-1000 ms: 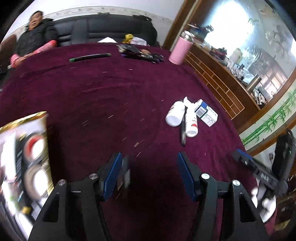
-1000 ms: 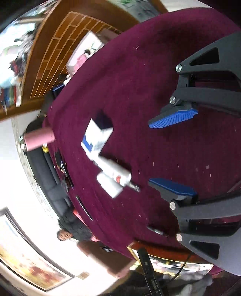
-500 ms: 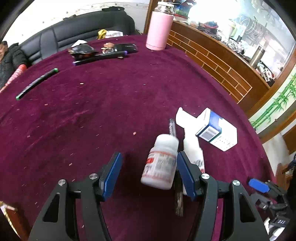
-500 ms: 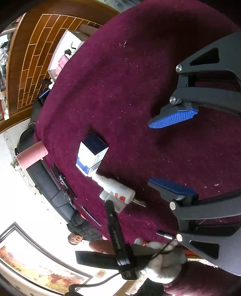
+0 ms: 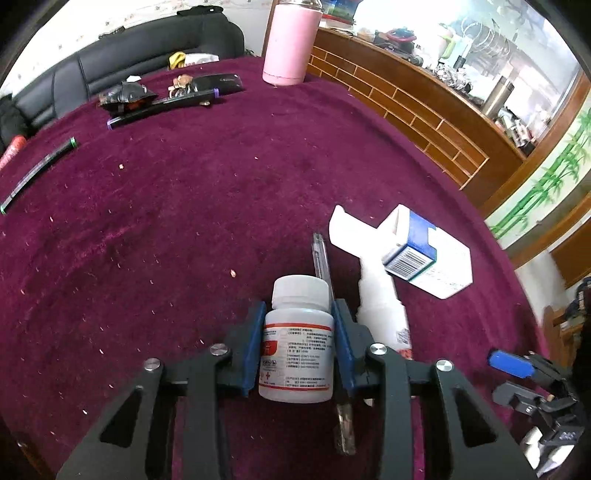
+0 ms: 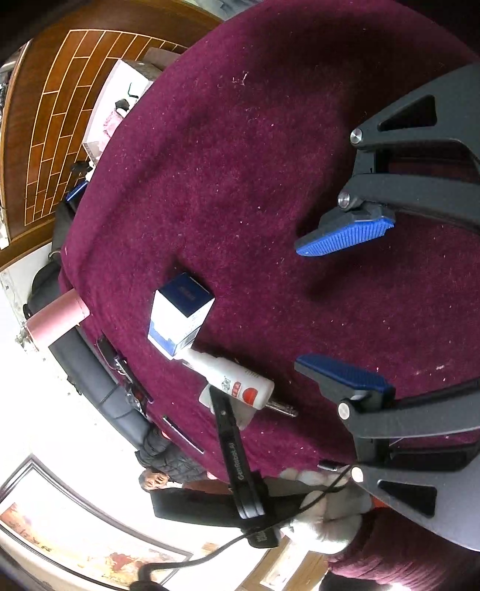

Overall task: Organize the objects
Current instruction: 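Grasp the white pill bottle with the left gripper while the right gripper grasps the white spray bottle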

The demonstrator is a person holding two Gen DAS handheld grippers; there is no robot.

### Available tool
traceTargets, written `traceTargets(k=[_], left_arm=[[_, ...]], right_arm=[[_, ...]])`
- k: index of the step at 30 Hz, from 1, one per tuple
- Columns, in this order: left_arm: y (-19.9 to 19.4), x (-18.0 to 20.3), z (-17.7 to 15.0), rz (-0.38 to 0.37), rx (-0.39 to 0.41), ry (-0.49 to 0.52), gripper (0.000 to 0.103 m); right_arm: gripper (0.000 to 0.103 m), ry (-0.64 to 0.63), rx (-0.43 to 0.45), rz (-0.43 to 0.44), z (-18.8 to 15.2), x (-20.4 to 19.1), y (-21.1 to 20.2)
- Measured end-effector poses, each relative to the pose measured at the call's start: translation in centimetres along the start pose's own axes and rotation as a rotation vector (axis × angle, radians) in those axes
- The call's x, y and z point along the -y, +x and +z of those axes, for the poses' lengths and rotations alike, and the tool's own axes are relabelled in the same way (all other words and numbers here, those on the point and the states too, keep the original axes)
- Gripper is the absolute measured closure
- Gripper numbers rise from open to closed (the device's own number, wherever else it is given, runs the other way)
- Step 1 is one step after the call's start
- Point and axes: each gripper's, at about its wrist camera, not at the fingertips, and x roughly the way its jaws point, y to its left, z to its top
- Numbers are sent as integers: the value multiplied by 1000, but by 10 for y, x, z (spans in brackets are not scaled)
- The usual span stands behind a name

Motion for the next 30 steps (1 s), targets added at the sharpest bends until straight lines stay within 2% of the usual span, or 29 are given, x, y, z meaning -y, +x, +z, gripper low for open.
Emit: traceTargets(k=[6,12,18,22,26,30], left_arm=[[-13,-9,-16,-3,30,-60,73],[-36,-25,-39,-31,54,-139,73],[-62,-37,-62,-71,83,-188,73],[-61,-38,-65,-83,82,-192,73],[-50,-33,-62,-64,70,-178,73],[-34,-33,-61,-58,67,-200,73]], right_arm=[[48,-18,-23,36,10,-19,2],[48,3,-79,87,40,-43,29],[48,-18,-131,39,61,-70,72],[49,-19,-173,-39,61,-75,96],[55,-22,-150,-67,62,-76,97],[74,-18,-148,-75,65,-72,99]])
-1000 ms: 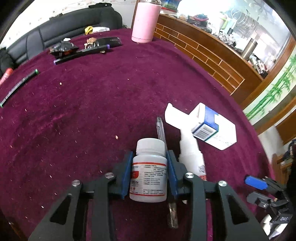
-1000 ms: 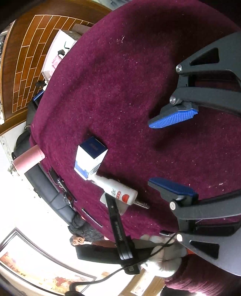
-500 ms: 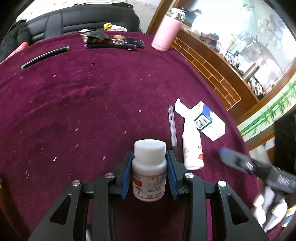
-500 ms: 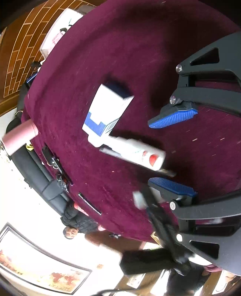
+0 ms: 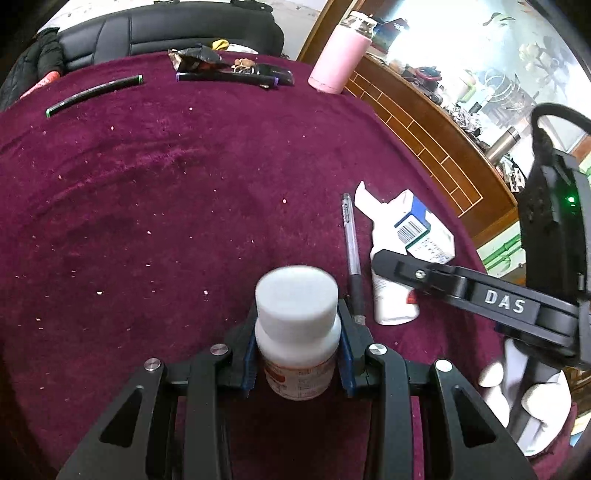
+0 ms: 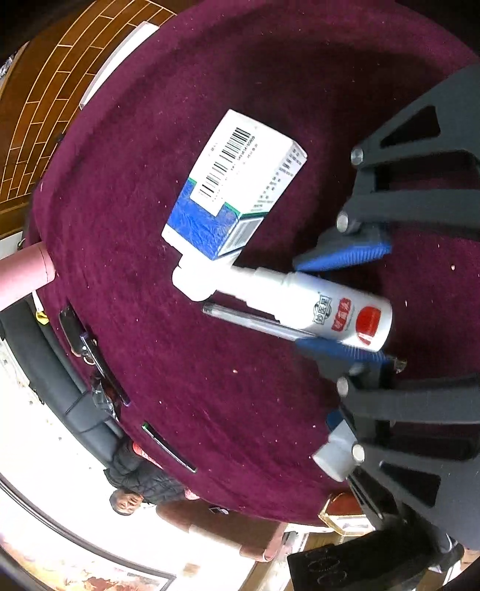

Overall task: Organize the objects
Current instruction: 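Grasp the white pill bottle with the left gripper while the right gripper grasps the white spray bottle, then carry both white bottles over the tray with both grippers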

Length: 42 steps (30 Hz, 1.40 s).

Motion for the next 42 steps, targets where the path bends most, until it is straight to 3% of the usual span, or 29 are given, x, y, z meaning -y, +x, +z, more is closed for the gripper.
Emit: traceTargets(k=[5,10,19,26,32,42], left_arm=[[-10,6,-6,28,36,18,73],[-37,8,-12,7,96,8,73],[-98,-6,-51,-38,188,-74,73],[-159,-40,-98,-40,254,-177,73],[-215,-85,-146,28,300,-250,73],[-267,-156,-208,87,317,-348,73]], right_arm=[[75,7,4,37,-1,6,-4],[75,1,20,73,-12,5,-16],[75,-58,43,187,-40,-22,-46],[75,-167,13,283,-69,-79,-52],[74,-271,-58,379,-103,-147,-43],[74,-405,-190,424,-161,-245,2]])
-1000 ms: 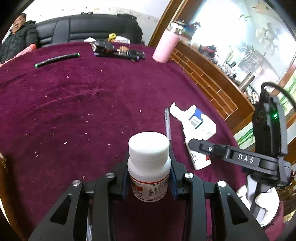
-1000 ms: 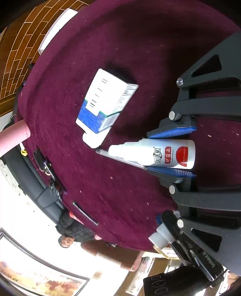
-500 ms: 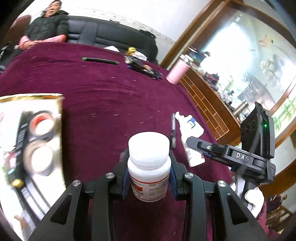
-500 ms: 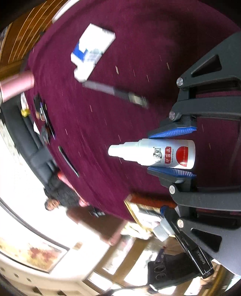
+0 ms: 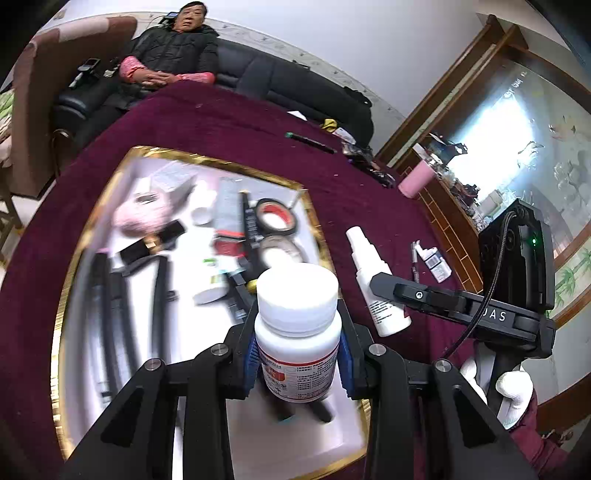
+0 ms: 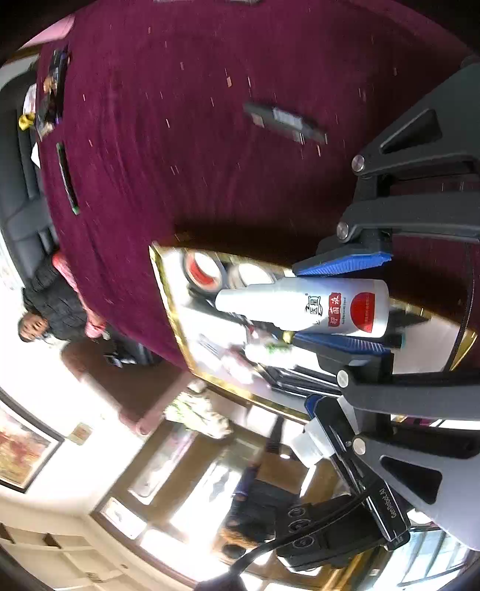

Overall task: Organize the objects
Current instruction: 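Carry both white bottles over the tray with both grippers, then lower and release both white bottles into the tray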

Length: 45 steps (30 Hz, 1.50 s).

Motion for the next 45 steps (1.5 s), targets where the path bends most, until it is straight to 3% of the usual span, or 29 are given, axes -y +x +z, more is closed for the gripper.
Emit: traceTargets(k=[7,12,16,29,32,34,35,45], left_arm=[[11,-44,-6,44,-69,-57,73],[22,-56,-13,58,-123,-71,73],[29,-56,-17,58,-148,-67,73],[30,-31,-33,116,-168,-1,72],[28,-36,-35,117,-169,-10,64],[24,-37,-36,106,-162,-17,59],[21,-38,-36,103,-151,-19,57],[-15,-41,-33,47,17,-72,27]], right_arm=[[74,-50,-66,-64,-9,-22,39],[74,-84,-75,-133,-12,-32,52],[74,-112,-73,-198,-12,-35,55],[74,-161,-92,-263,-22,-42,60],[72,-168,-87,-270,-24,-43,56],[64,-171,-90,-259,-22,-44,55],[55,-175,-85,-262,-22,-47,57],[50,-281,98,-327,-30,-72,10]])
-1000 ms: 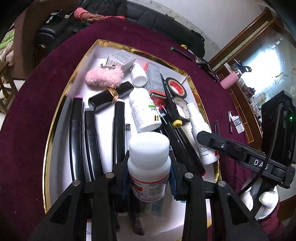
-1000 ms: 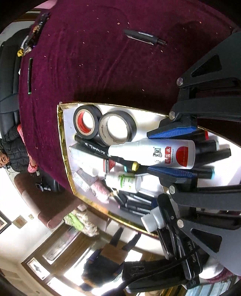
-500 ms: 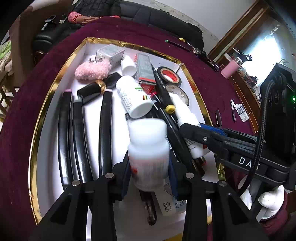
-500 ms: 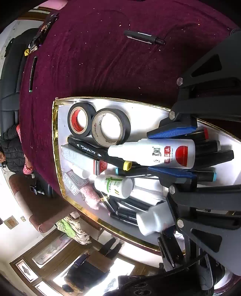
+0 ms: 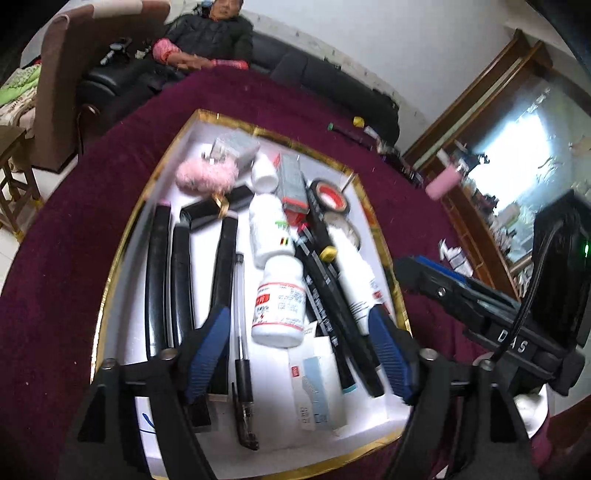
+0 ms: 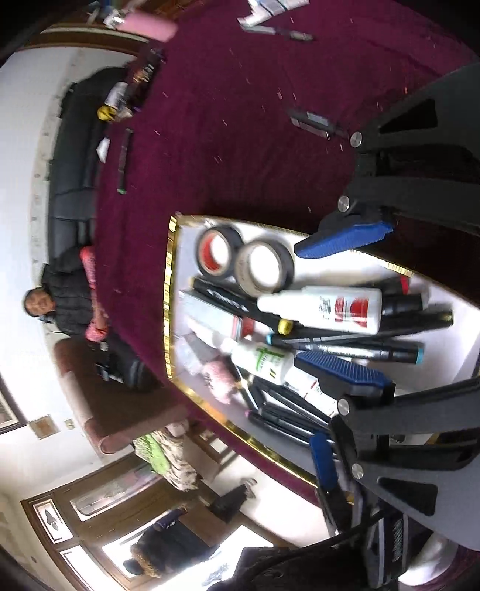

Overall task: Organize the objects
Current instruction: 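Lower and release both white bottles into the tray, then move both open grippers back over the table toward the black pen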

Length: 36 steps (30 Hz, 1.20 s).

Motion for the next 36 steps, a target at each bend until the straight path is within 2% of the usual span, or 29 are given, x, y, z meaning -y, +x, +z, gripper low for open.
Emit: traceTargets(k=[2,6,8,17,21,26,36], left_arm=[[-7,8,0,6,42,23,26],[-10,25,3,-2,78,65,24],[-9,34,7,-7,81,81,19],[4,90,6,-23,68,146,18],[13,116,6,-33,59,167,18],[30,149,10,-41,45,210,18],[94,210,19,-63,-39,280,19]], right_arm=[[48,-23,40,-42,-1,0,-10],[43,-49,103,-111,-8,9,-27],[41,-50,130,-145,-12,17,-36],[39,9,194,-257,-31,74,-72],[34,46,212,-312,-40,105,-89],[33,102,211,-371,-51,150,-106],[33,219,179,-461,-68,225,-126]])
